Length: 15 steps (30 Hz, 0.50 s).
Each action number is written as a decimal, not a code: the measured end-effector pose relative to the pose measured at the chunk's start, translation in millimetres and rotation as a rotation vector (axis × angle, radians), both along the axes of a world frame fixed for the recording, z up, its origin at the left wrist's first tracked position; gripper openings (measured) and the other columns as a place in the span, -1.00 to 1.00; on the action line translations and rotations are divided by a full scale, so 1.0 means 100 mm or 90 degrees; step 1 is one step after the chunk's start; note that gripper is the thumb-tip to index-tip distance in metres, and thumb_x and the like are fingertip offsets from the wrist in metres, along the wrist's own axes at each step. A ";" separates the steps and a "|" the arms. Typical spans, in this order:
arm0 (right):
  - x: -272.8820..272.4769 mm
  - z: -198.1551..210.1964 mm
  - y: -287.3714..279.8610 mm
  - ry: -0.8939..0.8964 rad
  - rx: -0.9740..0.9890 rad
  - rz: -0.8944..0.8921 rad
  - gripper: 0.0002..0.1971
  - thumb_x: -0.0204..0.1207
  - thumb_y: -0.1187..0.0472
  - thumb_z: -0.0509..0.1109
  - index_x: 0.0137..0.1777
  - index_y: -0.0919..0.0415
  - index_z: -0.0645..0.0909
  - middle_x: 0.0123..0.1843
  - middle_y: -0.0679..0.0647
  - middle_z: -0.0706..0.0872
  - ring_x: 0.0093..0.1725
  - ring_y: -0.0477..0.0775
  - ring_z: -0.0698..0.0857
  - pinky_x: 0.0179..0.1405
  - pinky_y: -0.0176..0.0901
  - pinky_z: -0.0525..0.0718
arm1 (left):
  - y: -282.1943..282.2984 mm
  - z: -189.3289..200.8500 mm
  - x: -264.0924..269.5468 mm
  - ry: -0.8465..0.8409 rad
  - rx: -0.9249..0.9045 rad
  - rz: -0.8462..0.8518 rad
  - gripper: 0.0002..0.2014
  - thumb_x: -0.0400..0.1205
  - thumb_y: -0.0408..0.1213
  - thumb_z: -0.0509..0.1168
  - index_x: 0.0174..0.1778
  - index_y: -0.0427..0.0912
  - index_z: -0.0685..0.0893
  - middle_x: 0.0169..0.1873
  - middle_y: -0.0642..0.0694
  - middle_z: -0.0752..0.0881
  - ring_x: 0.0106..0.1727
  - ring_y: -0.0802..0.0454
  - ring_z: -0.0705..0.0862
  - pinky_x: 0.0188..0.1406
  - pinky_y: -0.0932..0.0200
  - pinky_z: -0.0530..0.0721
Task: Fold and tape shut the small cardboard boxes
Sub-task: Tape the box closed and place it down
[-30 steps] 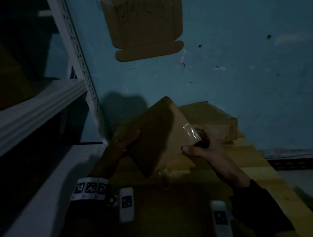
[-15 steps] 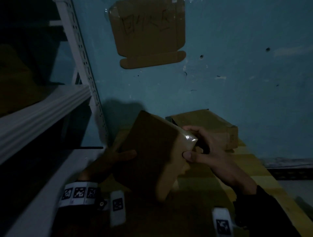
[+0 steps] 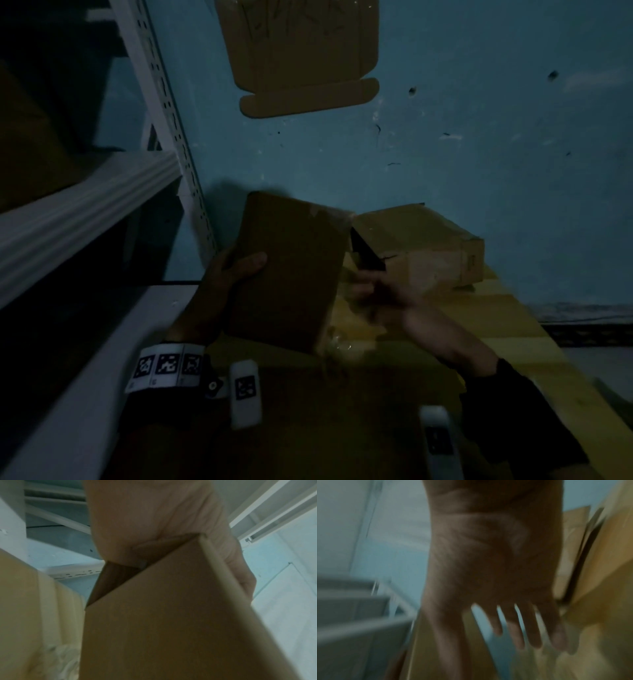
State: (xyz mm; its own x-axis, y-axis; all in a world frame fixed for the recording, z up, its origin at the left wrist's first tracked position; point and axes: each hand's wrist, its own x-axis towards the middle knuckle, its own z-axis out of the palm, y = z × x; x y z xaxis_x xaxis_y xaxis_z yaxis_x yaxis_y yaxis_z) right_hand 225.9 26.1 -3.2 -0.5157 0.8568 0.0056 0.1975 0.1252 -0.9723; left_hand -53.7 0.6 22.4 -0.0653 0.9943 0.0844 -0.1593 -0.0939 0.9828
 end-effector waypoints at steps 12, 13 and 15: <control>-0.35 -0.37 0.06 -0.147 0.189 0.036 -0.61 0.51 0.45 0.53 -0.17 -0.17 0.75 -0.04 -0.02 0.83 0.06 0.10 0.82 0.18 0.18 0.78 | -0.08 0.10 -0.13 -0.186 -0.002 0.100 -0.68 0.63 0.04 0.24 0.22 -0.02 0.66 -0.11 -0.05 0.87 -0.17 -0.02 0.86 -0.42 0.06 0.80; -0.34 -0.32 0.08 -0.077 0.173 -0.021 -0.66 0.54 0.42 0.53 -0.21 -0.11 0.76 -0.08 0.00 0.82 0.04 0.11 0.82 0.15 0.13 0.80 | -0.09 0.11 -0.14 -0.184 0.007 0.110 -0.74 0.69 0.01 0.19 0.16 -0.01 0.65 -0.18 0.00 0.87 -0.20 0.02 0.85 -0.45 0.09 0.79; -0.31 -0.22 0.13 0.018 0.132 -0.126 -0.83 0.62 0.29 0.49 -0.17 0.03 0.74 -0.10 0.00 0.80 0.01 0.04 0.80 0.02 -0.11 0.78 | -0.11 0.13 -0.13 -0.180 -0.005 0.103 -0.75 0.69 0.00 0.19 0.14 -0.03 0.65 -0.20 -0.02 0.87 -0.18 0.01 0.86 -0.47 0.10 0.78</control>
